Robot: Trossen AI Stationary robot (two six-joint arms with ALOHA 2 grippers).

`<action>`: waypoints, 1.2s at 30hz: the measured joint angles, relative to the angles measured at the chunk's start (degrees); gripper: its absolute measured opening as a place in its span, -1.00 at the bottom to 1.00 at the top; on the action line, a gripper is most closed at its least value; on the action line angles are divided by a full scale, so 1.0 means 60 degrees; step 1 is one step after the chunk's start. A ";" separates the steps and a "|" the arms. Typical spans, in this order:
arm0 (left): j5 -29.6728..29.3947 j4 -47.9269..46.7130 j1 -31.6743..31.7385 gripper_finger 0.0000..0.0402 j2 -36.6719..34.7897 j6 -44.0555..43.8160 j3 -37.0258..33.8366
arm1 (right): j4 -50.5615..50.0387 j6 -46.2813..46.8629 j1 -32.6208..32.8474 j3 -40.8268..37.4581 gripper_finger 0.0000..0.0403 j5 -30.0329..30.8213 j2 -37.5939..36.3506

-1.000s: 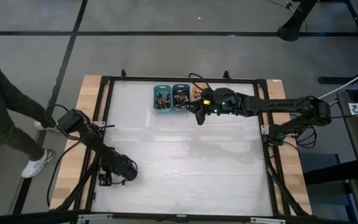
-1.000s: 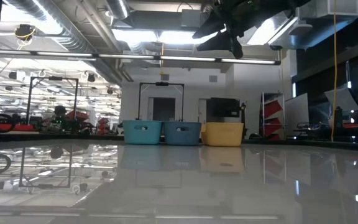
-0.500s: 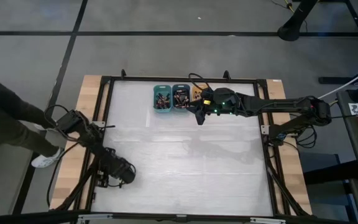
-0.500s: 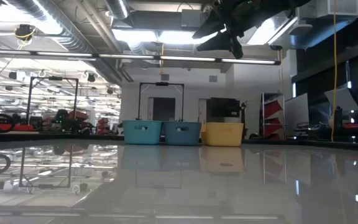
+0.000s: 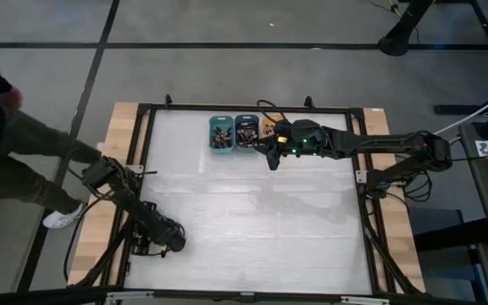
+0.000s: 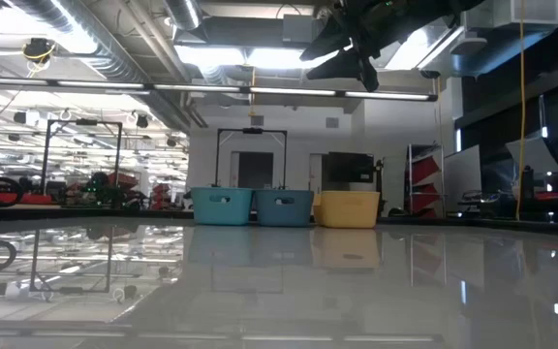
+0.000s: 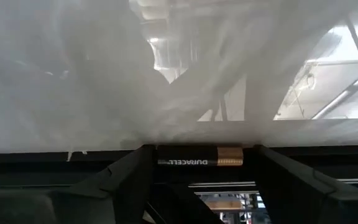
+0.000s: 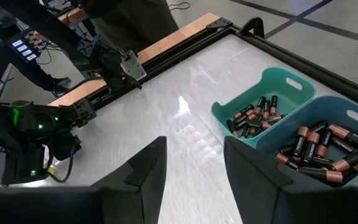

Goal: Sort batteries
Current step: Put the brown battery into the green bin

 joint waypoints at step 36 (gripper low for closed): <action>-0.5201 -0.1693 0.1947 -0.05 -0.3269 -0.3031 0.2802 | 0.0049 -0.1923 0.0000 0.0000 -0.20 -0.0282 -0.0002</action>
